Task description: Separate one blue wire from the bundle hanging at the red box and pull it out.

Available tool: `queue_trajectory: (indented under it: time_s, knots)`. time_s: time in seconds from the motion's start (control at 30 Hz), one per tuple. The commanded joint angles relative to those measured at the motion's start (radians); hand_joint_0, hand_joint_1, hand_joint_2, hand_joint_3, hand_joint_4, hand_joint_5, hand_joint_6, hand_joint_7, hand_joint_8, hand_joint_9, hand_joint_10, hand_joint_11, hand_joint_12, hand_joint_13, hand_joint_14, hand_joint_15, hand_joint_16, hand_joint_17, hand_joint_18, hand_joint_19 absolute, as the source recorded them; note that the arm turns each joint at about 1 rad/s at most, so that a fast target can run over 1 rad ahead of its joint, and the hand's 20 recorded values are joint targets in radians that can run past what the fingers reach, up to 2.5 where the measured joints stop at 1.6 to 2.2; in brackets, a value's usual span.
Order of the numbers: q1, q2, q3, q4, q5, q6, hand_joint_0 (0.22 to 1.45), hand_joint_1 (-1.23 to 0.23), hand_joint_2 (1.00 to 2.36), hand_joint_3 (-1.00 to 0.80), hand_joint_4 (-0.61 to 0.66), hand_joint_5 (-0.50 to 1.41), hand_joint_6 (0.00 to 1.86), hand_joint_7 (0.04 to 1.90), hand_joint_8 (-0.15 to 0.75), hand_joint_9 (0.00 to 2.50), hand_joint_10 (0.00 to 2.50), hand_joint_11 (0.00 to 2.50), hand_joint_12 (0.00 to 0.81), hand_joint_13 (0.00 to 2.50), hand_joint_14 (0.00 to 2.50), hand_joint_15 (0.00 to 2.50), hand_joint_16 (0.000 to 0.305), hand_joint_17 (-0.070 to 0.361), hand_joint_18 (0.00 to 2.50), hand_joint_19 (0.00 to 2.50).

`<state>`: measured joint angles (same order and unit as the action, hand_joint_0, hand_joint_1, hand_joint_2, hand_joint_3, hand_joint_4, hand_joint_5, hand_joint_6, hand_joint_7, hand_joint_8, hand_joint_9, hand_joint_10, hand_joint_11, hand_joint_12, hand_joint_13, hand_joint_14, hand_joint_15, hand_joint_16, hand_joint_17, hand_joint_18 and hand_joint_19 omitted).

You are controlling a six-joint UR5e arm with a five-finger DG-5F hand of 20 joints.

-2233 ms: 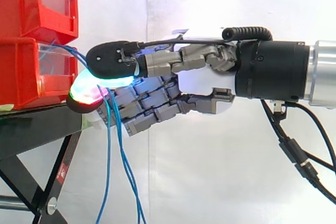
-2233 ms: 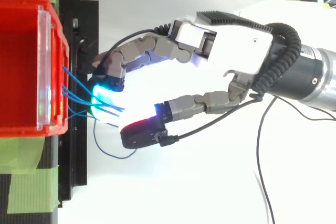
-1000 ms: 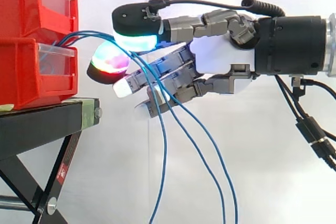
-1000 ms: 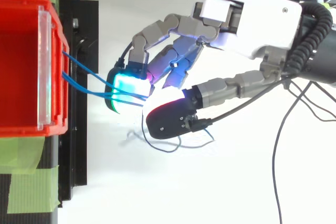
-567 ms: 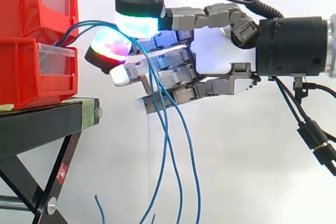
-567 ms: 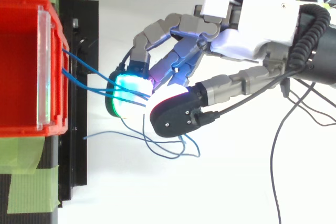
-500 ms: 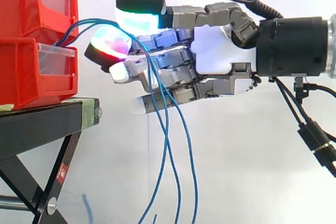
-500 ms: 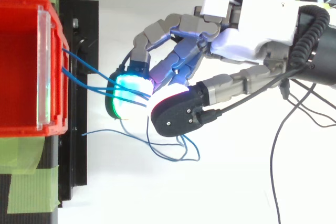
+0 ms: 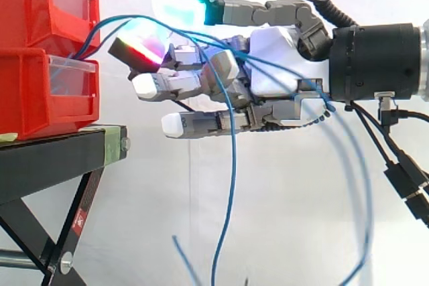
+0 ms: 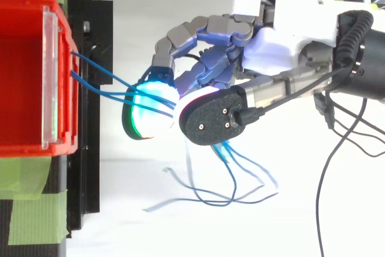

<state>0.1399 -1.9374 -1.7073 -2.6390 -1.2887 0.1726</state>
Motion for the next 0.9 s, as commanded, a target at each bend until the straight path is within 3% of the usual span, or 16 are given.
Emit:
queue_trajectory:
  time_s: [0.0,0.17,0.4,0.57,0.73,0.87]
  knots:
    - [0.001,0.000,0.000,-0.001,0.000,0.005,0.62,-0.72,1.02,-0.12,0.21,-0.17,0.84,0.86,0.390,0.74,0.01,0.37,0.526,1.60,0.02,0.96,0.047,0.106,0.81,0.29]
    - [0.001,0.000,0.000,-0.010,0.000,0.007,0.62,-0.72,1.02,-0.12,0.21,-0.17,0.84,0.86,0.388,0.75,0.01,0.38,0.515,1.62,0.02,1.02,0.049,0.110,0.83,0.31]
    - [0.001,0.000,0.000,-0.019,-0.001,0.007,0.61,-0.72,1.02,-0.12,0.20,-0.17,0.84,0.86,0.376,0.72,0.01,0.39,0.568,1.16,0.02,0.70,0.052,0.117,0.79,0.33]
    - [0.003,0.000,0.000,-0.019,0.000,0.007,0.61,-0.72,1.02,-0.11,0.20,-0.17,0.84,0.86,0.378,0.69,0.01,0.38,0.580,1.05,0.02,0.55,0.054,0.122,0.78,0.30]
    - [0.001,0.000,0.000,-0.019,0.000,0.007,0.61,-0.72,1.02,-0.11,0.20,-0.17,0.84,0.85,0.383,0.68,0.01,0.37,0.559,1.14,0.02,0.51,0.052,0.118,0.77,0.27]
    - [0.001,0.000,0.000,-0.021,0.000,0.007,0.61,-0.71,1.02,-0.12,0.21,-0.17,0.84,0.85,0.384,0.68,0.01,0.36,0.528,1.46,0.02,0.79,0.051,0.116,0.76,0.28]
